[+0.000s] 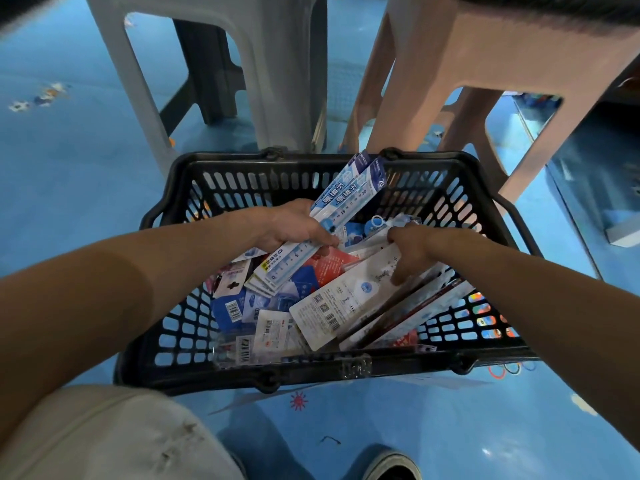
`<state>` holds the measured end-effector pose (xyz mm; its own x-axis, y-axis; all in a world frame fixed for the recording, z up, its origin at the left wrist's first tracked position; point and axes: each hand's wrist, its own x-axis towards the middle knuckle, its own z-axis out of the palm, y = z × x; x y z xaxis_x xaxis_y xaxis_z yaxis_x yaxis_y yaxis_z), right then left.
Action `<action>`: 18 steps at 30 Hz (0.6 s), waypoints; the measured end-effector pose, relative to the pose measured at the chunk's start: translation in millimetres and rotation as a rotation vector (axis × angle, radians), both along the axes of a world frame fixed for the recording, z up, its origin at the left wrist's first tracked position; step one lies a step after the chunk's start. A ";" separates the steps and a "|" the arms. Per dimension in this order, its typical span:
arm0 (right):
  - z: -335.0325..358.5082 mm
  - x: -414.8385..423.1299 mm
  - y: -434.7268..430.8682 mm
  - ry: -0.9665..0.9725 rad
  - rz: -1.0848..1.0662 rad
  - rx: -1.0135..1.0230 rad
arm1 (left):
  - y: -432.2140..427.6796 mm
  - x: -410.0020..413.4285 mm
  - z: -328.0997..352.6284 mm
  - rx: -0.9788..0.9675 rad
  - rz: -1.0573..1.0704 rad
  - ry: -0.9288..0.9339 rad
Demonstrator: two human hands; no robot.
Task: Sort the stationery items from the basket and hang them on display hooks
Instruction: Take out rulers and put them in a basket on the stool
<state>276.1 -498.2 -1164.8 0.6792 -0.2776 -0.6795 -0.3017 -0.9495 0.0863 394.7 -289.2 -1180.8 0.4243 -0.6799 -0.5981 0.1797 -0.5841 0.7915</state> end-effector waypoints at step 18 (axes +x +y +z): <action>28.8 10.0 -6.1 -0.256 -0.786 0.913 | -2.2 -6.7 0.2 -0.060 -0.048 -0.069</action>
<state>286.1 -504.3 -1136.0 0.6843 -0.1637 -0.7106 -0.7288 -0.1833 -0.6597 388.0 -291.5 -1180.6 0.4287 -0.7342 -0.5265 0.0964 -0.5423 0.8347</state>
